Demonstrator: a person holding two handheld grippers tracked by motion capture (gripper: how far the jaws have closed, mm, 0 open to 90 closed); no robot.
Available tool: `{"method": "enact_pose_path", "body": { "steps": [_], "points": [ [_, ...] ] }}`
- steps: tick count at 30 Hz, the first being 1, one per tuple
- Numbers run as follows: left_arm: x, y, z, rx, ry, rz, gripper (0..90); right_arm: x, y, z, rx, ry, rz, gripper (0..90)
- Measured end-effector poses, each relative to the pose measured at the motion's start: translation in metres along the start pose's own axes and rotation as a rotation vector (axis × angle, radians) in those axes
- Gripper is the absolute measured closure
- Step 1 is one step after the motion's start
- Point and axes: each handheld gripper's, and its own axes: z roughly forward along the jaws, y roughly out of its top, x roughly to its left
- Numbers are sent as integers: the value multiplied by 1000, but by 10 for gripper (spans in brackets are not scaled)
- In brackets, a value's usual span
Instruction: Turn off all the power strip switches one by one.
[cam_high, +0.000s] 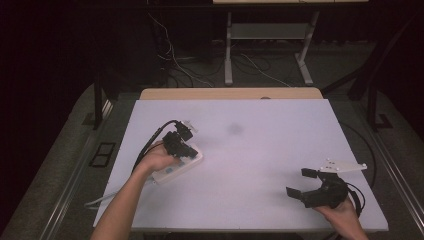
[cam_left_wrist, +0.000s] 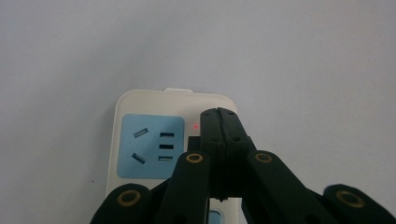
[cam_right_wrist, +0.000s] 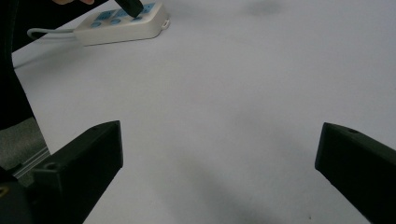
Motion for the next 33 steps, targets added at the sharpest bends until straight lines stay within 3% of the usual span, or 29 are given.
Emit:
{"method": "enact_pose_path", "body": {
  "steps": [19, 27, 33],
  "points": [
    [-1, -1, 1, 2, -1, 1, 891, 0, 0, 0, 1, 2, -1, 5],
    [2, -5, 1, -21, -22, -43, 892, 2, 1, 1, 5, 4, -4, 5],
    [2, -5, 2, -16, -18, -35, 893, 1, 1, 0, 7, 5, -5, 5]
  ]
}}
